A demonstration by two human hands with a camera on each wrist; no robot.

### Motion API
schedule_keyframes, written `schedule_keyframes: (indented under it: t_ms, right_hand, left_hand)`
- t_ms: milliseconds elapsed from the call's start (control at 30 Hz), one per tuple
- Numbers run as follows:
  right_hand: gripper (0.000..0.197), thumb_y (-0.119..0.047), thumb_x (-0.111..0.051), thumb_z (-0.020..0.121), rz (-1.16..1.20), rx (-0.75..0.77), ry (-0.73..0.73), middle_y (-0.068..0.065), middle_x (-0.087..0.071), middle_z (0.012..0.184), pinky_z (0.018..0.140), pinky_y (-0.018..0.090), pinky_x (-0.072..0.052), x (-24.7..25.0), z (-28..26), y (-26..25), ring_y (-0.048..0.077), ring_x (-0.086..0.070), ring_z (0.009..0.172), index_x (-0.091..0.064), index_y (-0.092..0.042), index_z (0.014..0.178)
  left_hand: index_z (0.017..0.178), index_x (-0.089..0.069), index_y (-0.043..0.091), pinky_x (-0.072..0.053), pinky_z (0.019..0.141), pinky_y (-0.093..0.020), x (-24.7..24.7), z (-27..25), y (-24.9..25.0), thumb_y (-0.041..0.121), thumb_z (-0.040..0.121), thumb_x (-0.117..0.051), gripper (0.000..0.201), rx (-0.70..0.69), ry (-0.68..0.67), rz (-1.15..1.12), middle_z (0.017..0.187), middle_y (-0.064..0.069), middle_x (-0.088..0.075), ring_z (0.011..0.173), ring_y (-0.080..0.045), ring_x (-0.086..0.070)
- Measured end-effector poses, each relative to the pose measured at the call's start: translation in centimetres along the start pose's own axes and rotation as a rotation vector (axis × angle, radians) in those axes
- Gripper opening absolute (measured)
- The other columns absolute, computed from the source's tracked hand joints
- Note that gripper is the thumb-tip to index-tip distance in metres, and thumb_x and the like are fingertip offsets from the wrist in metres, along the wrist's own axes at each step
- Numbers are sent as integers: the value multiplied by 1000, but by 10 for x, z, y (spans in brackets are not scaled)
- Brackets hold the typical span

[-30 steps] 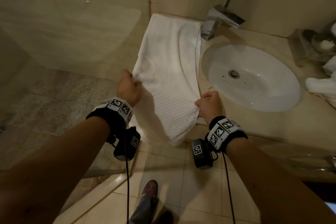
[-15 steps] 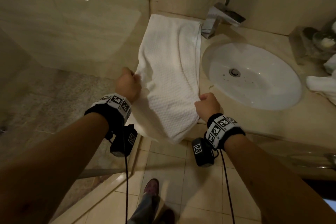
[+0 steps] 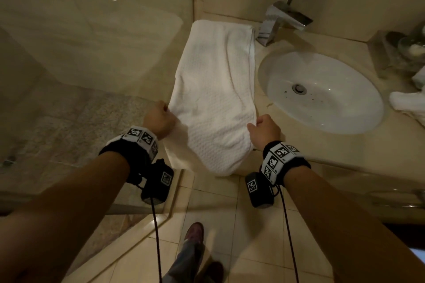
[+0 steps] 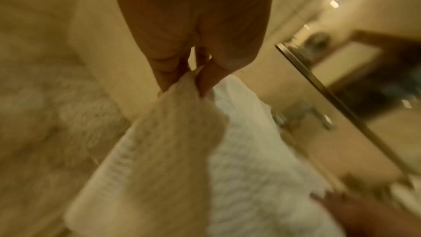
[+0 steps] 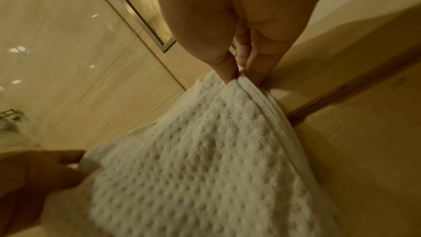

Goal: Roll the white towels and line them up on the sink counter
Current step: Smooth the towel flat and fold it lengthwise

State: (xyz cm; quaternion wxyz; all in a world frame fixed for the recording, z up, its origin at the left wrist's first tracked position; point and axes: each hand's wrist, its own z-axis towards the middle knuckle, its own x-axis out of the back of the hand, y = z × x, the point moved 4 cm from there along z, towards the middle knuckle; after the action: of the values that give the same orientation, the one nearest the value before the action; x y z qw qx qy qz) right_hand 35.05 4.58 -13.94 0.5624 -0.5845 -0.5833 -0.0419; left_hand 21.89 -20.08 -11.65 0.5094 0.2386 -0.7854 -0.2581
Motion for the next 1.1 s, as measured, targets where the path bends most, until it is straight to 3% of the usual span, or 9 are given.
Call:
schedule_keyframes:
  t_ms: [133, 200, 267, 400, 567, 667, 800, 933, 1100]
  right_hand:
    - [19, -18, -51, 96, -3, 0, 19, 16, -57, 120, 75, 25, -34, -3, -1, -1, 30, -55, 106, -53, -7, 111]
    - [20, -16, -50, 96, 3, -10, 27, 17, -56, 122, 75, 25, -35, -4, -3, -1, 31, -55, 108, -52, -6, 113]
    - [26, -14, -48, 96, -3, -15, 16, 17, -55, 124, 76, 26, -36, -3, -5, -2, 32, -55, 109, -51, -4, 119]
    - [27, -14, -48, 93, -1, -22, -42, 16, -55, 125, 76, 28, -38, -4, -3, -2, 28, -53, 98, -51, -6, 118]
    - [46, -38, -57, 93, -11, -32, -69, 15, -61, 120, 74, 27, -39, -6, 4, -9, 31, -59, 106, -56, 0, 119]
    - [44, -34, -59, 92, -17, -31, -47, 14, -61, 121, 74, 26, -39, -5, 14, -14, 31, -58, 108, -55, -1, 122]
    - [39, -28, -60, 92, 76, -48, -35, 11, -62, 124, 78, 25, -40, 2, 29, -28, 29, -59, 111, -57, -3, 122]
    - [46, -28, -67, 89, 190, -60, -13, 10, -58, 132, 96, 28, -42, 9, 53, -46, 26, -54, 121, -56, -6, 128]
    - [59, -26, -73, 83, 212, -72, -101, 11, -56, 132, 91, 27, -43, 2, 79, -61, 27, -55, 119, -50, -3, 133]
  left_hand:
    - [121, -42, 10, -39, 70, -36, 3, -5, 8, 16, 98, -40, 23, -237, 68, 176, 101, -23, -61, 91, -39, -59]
    - [124, -38, 10, -39, 72, -36, 0, -4, -4, 25, 100, -41, 29, -146, 46, 259, 106, -22, -62, 93, -39, -60]
    - [128, -41, 2, -39, 77, -35, -4, 3, -23, 33, 99, -44, 42, 12, -27, 315, 118, -23, -59, 104, -39, -58]
    - [112, -61, -6, -39, 71, -30, -6, 12, -39, 43, 98, -42, 55, 94, -114, 356, 114, -22, -64, 98, -35, -61]
    - [119, -53, -7, -45, 81, -38, -1, 23, -17, 36, 95, -52, 50, 42, -19, 307, 119, -22, -60, 108, -39, -58]
    - [107, -60, -9, -47, 79, -37, -5, 37, -4, 33, 94, -51, 45, 11, -58, 357, 111, -25, -64, 101, -38, -61]
    - [119, -55, -6, -44, 86, -35, -6, 57, 17, 30, 97, -49, 43, 31, -83, 393, 123, -21, -59, 113, -35, -56]
    - [125, -52, -5, -43, 90, -36, -3, 81, 36, 31, 98, -47, 46, 36, -125, 404, 129, -22, -55, 117, -36, -53]
    - [127, -49, -7, -41, 92, -37, -6, 109, 63, 29, 99, -46, 46, 25, -129, 373, 131, -23, -53, 119, -37, -51]
